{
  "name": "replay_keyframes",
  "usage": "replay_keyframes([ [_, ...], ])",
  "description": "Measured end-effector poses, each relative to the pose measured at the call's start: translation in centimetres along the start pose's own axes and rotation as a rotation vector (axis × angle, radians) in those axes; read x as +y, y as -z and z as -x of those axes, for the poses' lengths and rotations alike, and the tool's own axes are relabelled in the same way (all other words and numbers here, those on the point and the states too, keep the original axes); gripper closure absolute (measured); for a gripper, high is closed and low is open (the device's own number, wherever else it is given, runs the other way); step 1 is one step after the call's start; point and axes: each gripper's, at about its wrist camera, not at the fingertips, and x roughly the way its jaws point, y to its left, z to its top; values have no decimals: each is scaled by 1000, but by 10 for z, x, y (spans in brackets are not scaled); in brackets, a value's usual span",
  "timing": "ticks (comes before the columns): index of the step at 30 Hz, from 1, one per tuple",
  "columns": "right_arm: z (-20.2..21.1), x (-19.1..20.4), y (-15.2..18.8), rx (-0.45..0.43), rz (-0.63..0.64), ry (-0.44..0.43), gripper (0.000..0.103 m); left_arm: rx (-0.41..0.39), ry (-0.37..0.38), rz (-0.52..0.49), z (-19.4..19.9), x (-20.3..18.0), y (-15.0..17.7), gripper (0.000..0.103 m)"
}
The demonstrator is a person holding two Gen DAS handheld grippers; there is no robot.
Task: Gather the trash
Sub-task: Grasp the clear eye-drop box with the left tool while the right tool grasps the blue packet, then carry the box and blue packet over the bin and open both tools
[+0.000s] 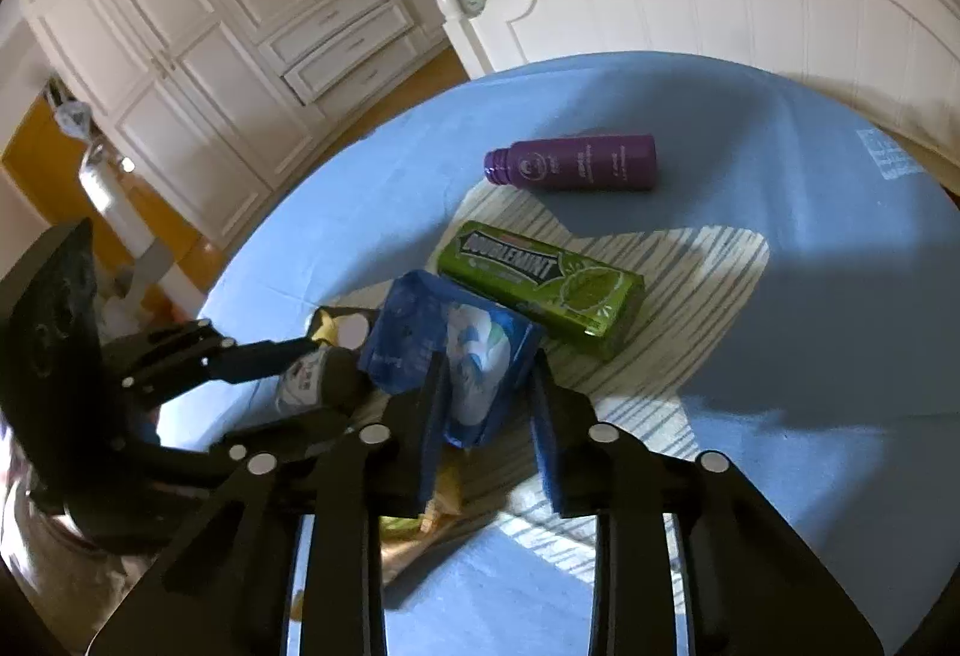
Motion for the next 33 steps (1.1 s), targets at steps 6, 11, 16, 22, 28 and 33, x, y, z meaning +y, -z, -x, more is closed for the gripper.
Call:
replay_keyframes([
  [6, 28, -4, -2, -81, -37, -45, 79, -55, 20, 48, 17, 5, 3, 60],
  [11, 47, -3, -6, -132, -61, -64, 79, -109, 11, 55, 41, 7, 5, 60],
  [16, 57, 14, -11, -157, -39, -78, 79, -193, -53, 89, 73, 15, 13, 60],
  [22, 53, 50, -16, -150, 15, -117, 79, -304, -196, 205, 120, 46, 43, 60],
  [28, 31, 100, -16, -102, 85, -158, 79, -319, -265, 334, 148, 89, 84, 59],
  [33, 6, 146, -12, -39, 156, -197, 79, -329, -305, 432, 165, 119, 120, 59],
])
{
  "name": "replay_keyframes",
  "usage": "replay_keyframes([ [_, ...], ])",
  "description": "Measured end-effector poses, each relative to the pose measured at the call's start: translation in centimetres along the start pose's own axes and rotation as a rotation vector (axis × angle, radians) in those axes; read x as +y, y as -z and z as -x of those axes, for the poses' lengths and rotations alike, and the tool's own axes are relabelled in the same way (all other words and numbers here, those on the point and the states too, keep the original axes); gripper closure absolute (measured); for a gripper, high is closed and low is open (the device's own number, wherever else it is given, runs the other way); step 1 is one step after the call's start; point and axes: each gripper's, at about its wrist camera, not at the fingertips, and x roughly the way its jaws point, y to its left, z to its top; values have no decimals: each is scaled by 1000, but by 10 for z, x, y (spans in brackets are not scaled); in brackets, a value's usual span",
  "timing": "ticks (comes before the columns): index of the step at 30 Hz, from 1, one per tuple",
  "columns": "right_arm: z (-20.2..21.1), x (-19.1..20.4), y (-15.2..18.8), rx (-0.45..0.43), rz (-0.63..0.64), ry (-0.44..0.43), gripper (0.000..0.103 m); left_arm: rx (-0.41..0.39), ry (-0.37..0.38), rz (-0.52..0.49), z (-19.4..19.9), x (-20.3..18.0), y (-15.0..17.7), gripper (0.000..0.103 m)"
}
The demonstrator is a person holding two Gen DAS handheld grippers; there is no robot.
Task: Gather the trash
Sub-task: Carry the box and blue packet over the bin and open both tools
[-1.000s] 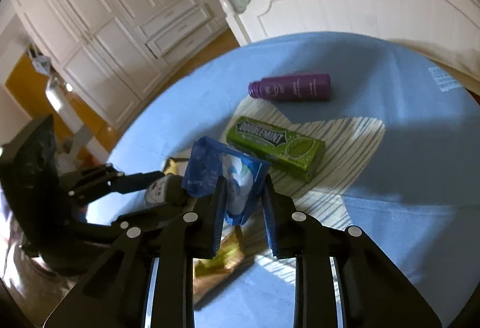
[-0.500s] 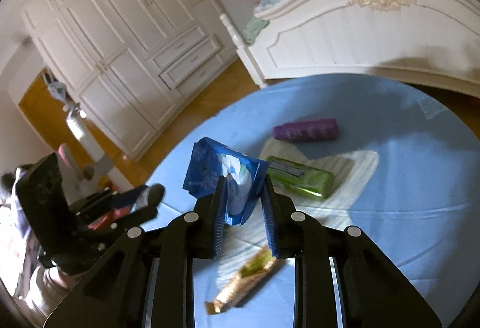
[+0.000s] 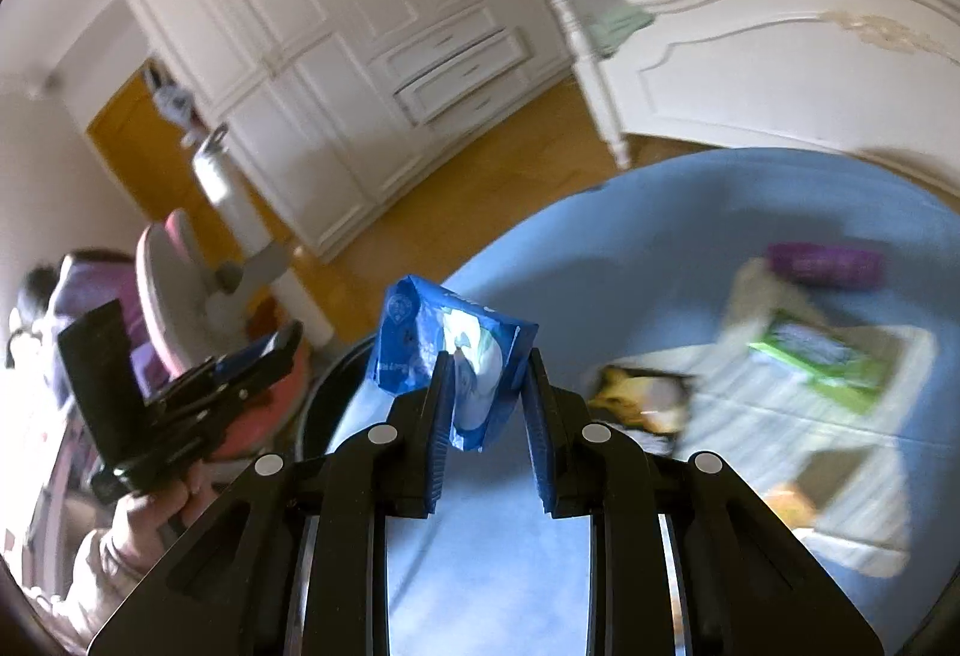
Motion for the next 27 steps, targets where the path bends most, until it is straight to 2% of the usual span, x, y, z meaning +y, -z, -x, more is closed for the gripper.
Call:
replay_keyframes([
  [10, -72, 81, 4, 113, 118, -54, 79, -17, -94, 111, 22, 63, 26, 59],
  [19, -129, 129, 2, 187, 172, -45, 79, 6, -91, 153, 13, 84, 37, 59],
  [27, -168, 149, 7, 245, 199, -19, 79, 23, -88, 196, 8, 106, 44, 59],
])
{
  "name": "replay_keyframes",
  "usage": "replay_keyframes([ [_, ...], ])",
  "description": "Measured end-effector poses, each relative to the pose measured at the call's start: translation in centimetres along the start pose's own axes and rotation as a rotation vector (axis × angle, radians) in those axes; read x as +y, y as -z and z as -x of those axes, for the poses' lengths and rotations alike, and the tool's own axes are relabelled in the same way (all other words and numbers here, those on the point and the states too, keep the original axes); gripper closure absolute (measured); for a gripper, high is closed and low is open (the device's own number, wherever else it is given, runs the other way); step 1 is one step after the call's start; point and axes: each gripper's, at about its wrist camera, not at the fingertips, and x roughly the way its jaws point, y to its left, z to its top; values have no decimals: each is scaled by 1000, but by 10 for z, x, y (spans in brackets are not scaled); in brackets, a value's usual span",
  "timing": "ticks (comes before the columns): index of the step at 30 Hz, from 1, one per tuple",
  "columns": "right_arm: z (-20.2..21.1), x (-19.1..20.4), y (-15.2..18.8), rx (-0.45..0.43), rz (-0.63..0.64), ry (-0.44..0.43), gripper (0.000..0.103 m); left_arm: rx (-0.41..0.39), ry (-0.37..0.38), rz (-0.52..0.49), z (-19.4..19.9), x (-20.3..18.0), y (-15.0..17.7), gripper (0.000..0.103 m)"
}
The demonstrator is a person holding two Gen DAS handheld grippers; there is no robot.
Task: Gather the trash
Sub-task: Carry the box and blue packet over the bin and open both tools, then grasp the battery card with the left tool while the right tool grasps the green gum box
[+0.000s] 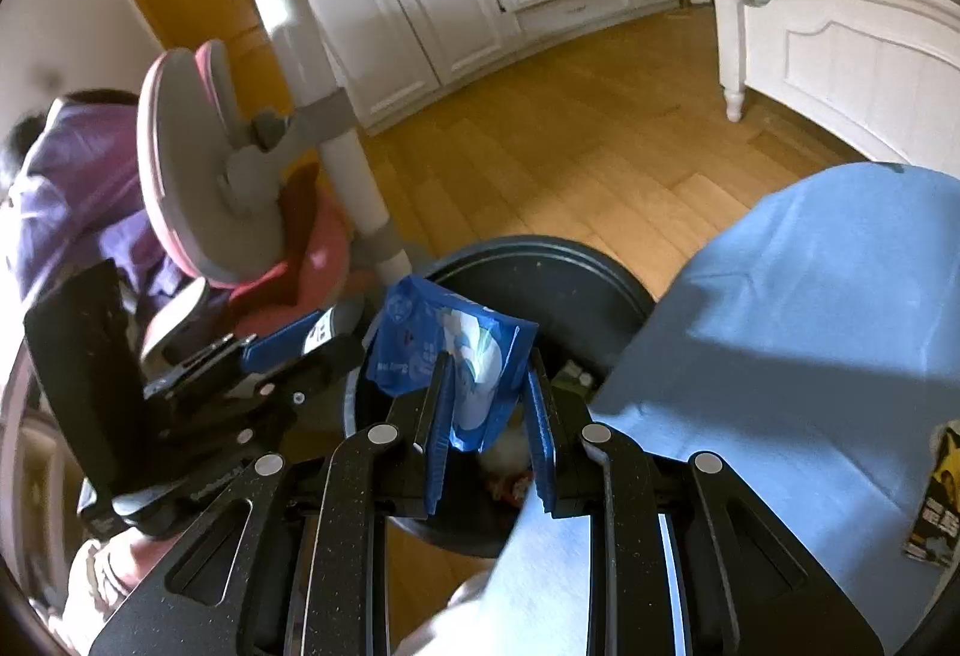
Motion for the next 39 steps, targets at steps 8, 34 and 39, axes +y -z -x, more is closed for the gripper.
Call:
replay_keyframes([
  [8, -22, 3, -1, 29, -3, 11, 79, 25, 4, 17, -11, 11, 4, 59],
  [34, 70, -69, 32, -138, -139, 21, 35, 51, 88, -83, -14, -57, -11, 43],
  [39, 112, -108, 48, -199, -201, 48, 35, 39, 160, -188, -13, -118, -17, 24],
])
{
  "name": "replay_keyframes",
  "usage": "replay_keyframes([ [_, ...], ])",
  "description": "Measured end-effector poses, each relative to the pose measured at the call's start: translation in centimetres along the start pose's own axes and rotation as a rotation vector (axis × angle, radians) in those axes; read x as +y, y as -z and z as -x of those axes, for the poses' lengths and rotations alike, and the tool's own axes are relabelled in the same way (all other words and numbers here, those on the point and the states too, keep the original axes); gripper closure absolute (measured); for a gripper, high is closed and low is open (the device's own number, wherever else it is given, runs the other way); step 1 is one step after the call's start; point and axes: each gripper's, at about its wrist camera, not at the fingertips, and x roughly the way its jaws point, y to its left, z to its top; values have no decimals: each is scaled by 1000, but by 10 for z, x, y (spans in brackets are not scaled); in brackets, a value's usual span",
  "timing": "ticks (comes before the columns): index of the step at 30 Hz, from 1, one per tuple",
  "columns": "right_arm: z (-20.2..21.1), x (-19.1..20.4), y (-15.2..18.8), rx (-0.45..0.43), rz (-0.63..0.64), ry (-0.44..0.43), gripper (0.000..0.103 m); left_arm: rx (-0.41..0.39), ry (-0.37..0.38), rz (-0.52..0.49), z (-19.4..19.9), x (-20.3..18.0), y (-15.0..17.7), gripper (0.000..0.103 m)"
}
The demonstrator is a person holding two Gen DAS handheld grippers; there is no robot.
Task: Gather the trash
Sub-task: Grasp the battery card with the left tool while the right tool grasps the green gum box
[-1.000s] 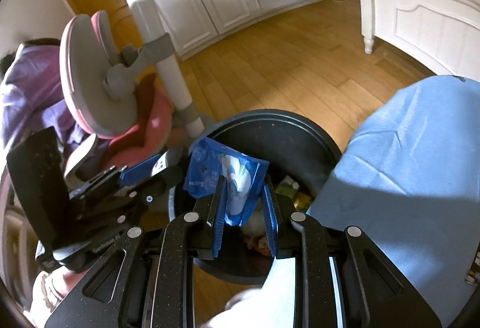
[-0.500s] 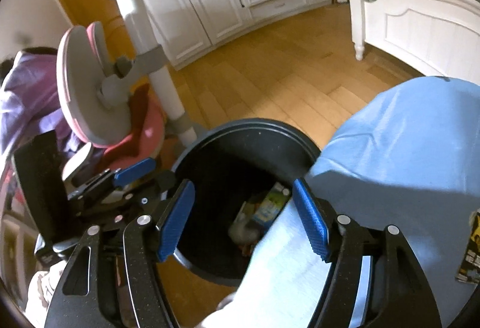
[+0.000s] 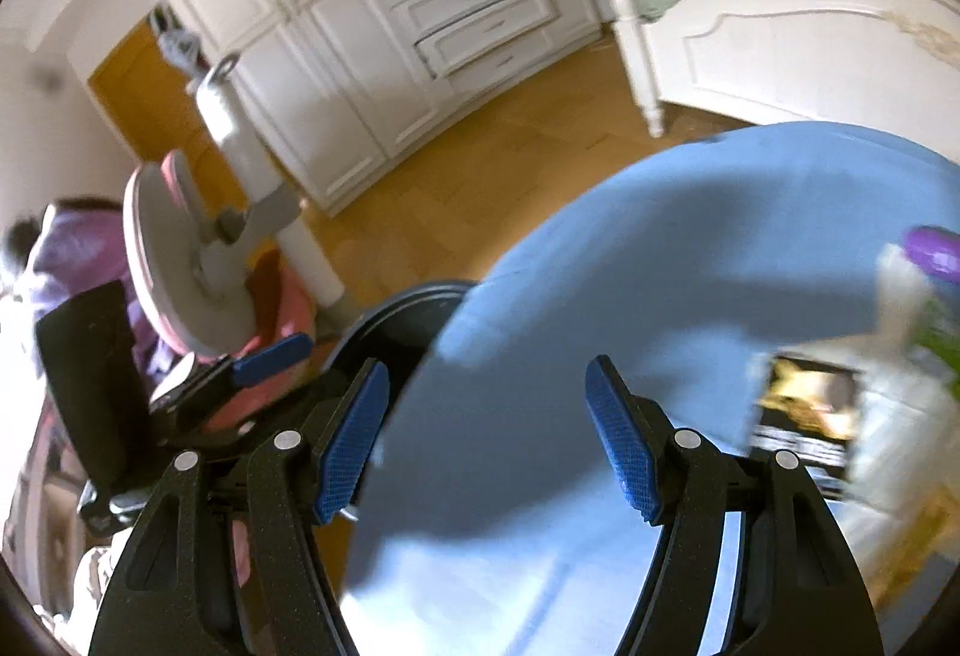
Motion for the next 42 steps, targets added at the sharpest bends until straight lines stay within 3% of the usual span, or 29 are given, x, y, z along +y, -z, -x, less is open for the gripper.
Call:
replay_keyframes([
  [8, 59, -89, 11, -69, -105, 108, 31, 63, 120, -156, -36, -83, -16, 24],
  [11, 75, -124, 15, -60, -107, 192, 31, 112, 155, -187, -55, -110, -18, 24],
  [15, 84, -158, 18, -37, -59, 281, 31, 166, 172, -233, -80, -143, -18, 22],
  [20, 81, -183, 17, -1, 7, 319, 31, 243, 152, -264, -110, -169, -17, 20],
  [32, 36, -171, 5, 119, 257, 339, 31, 312, 72, -257, -143, -177, -14, 20],
  [34, 30, -173, 3, 133, 256, 332, 36, 303, 43, -279, -148, -181, -14, 20],
  [36, 27, -176, 1, 139, 244, 332, 48, 301, 27, -286, -151, -181, -14, 21],
  [37, 28, -178, 0, 133, 231, 324, 50, 296, 19, -288, -152, -181, -14, 22],
  [39, 31, -180, 1, 125, 202, 305, 56, 281, -10, -304, -153, -180, -17, 42],
  [41, 34, -183, 0, 118, 173, 289, 59, 277, 8, -291, -153, -176, -19, 42],
  [42, 37, -184, 1, 114, 154, 280, 61, 276, 13, -289, -152, -174, -20, 47],
])
